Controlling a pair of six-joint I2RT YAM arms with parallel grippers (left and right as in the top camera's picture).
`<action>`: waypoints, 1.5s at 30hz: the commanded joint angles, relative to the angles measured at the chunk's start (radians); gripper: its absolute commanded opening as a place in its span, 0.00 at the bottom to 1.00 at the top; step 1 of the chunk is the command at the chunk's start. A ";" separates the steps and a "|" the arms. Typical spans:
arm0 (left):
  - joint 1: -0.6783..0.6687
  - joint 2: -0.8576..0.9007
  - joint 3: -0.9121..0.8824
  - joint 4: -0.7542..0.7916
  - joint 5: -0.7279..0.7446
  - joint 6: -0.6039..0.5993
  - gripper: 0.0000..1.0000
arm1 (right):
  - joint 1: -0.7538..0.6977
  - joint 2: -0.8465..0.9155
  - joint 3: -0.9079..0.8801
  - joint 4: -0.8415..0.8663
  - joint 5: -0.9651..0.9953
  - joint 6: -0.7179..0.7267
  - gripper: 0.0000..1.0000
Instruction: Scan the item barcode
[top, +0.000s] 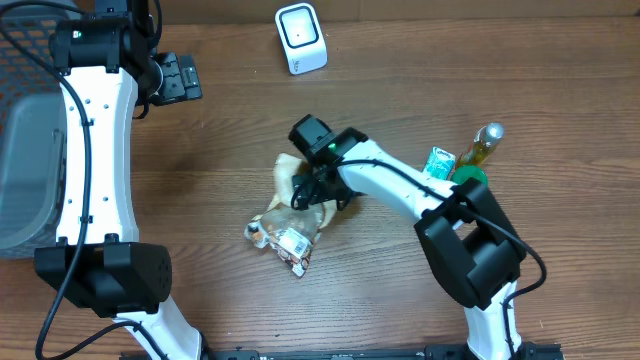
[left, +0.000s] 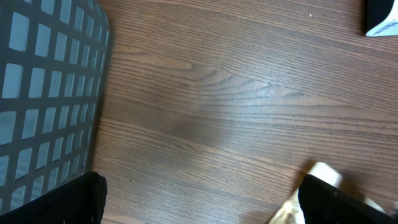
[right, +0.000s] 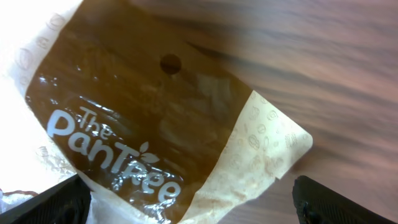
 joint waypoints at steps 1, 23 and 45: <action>-0.006 -0.015 0.012 0.001 -0.002 -0.010 0.99 | -0.043 -0.050 0.004 -0.051 0.023 0.133 1.00; -0.006 -0.015 0.012 0.001 -0.002 -0.010 1.00 | -0.004 -0.200 -0.029 -0.380 -0.222 -0.129 0.12; -0.006 -0.015 0.012 0.001 -0.002 -0.010 0.99 | 0.205 -0.200 -0.132 -0.169 -0.297 -0.057 0.15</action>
